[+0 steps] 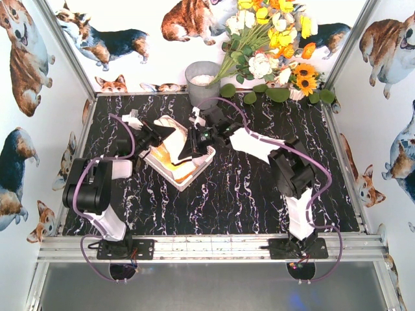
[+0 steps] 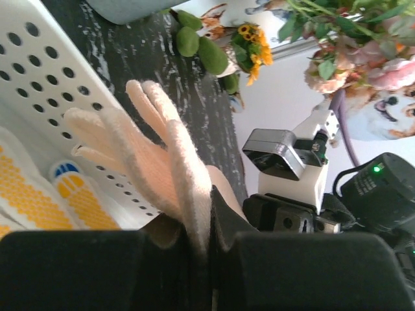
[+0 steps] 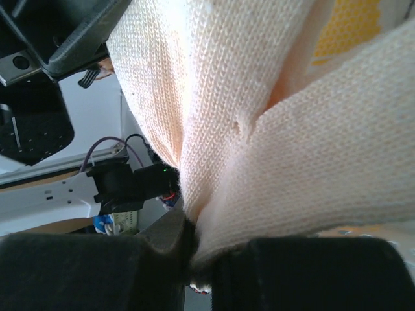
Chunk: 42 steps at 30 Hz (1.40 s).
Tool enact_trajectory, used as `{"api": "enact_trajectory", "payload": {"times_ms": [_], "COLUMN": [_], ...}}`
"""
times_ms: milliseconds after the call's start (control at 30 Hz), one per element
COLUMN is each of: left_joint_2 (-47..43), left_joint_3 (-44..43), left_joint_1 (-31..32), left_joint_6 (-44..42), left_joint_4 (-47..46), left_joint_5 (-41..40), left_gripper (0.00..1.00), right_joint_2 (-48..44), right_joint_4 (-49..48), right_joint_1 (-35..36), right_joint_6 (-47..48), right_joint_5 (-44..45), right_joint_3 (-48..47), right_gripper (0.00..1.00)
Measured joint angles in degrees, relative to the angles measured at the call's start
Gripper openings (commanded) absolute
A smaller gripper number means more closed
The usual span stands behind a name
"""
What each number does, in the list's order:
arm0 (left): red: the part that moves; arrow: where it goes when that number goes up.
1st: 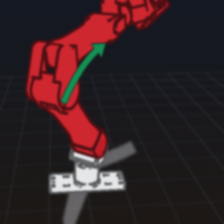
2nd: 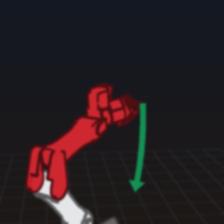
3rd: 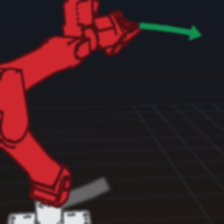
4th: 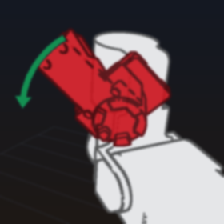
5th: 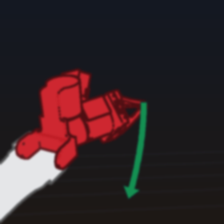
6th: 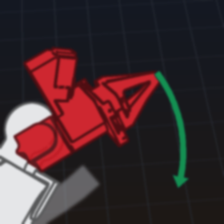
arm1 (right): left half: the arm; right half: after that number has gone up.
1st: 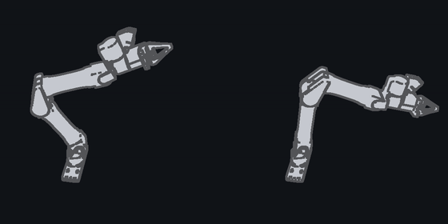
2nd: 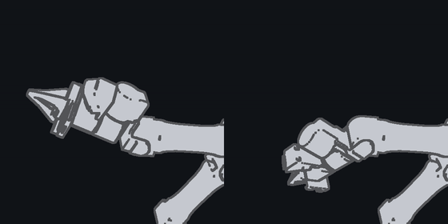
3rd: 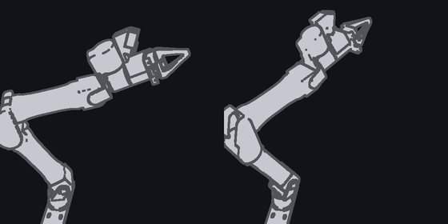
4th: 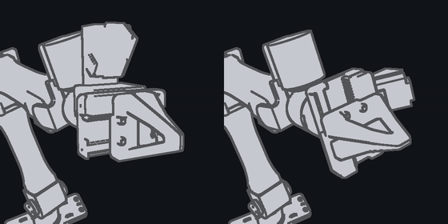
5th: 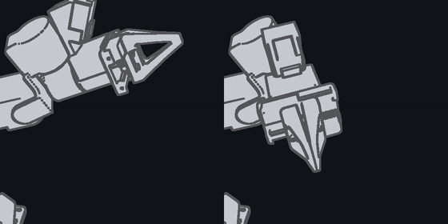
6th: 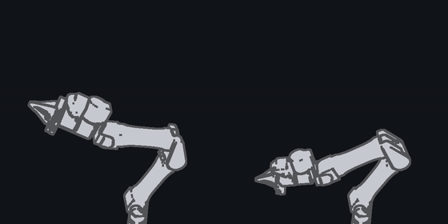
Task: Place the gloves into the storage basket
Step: Place the glove in the bin.
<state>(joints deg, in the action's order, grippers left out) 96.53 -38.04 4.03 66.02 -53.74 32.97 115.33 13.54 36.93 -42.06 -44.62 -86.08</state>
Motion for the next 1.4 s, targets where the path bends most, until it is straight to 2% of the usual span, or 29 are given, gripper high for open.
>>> {"api": "enact_trajectory", "payload": {"times_ms": [567,900,1400], "left_joint_2": [2.8,2.9,-3.0], "left_joint_3": [1.8,4.1,5.5], "left_joint_1": [-0.2,-0.1,0.0], "left_joint_6": [-15.6,-19.6,-26.5], "left_joint_4": [4.3,5.9,17.2], "left_joint_5": [-2.6,-4.3,-7.4], "left_gripper": [0.00,0.00,0.00], "right_joint_2": [8.2,10.3,12.2], "right_joint_4": [13.2,21.1,25.6], "right_joint_1": [0.1,1.2,2.3], "right_joint_6": [5.9,9.0,11.8], "right_joint_5": [1.6,1.0,0.5], "right_joint_3": [-8.7,-14.0,-16.3], "right_gripper": [0.00,0.00,0.00]}}
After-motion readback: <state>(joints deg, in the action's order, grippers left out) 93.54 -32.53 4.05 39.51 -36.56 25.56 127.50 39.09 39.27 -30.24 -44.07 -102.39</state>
